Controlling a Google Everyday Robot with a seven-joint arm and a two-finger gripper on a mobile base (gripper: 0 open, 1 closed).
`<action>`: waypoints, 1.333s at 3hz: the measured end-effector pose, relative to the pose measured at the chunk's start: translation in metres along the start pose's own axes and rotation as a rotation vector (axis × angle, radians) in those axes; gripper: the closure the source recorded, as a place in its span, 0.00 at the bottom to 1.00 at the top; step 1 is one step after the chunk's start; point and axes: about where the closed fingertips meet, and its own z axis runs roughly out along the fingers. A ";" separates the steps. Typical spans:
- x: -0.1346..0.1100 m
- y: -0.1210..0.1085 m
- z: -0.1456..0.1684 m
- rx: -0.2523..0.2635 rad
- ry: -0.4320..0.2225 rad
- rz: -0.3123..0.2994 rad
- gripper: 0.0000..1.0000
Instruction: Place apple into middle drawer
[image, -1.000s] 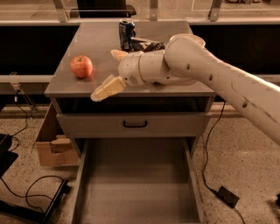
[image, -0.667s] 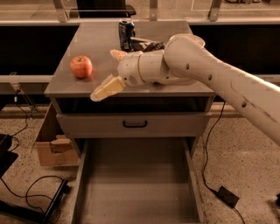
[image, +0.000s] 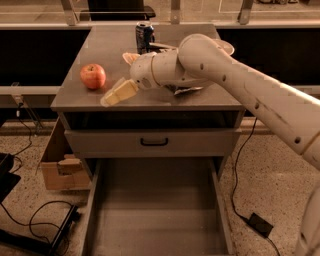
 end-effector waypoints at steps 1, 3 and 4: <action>0.001 -0.029 0.008 0.038 0.005 0.050 0.00; 0.004 -0.054 0.043 0.052 -0.002 0.122 0.00; 0.006 -0.055 0.070 0.024 0.001 0.149 0.00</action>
Offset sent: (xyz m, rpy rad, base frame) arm 0.0765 0.0082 0.0018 0.0611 0.0857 -0.1285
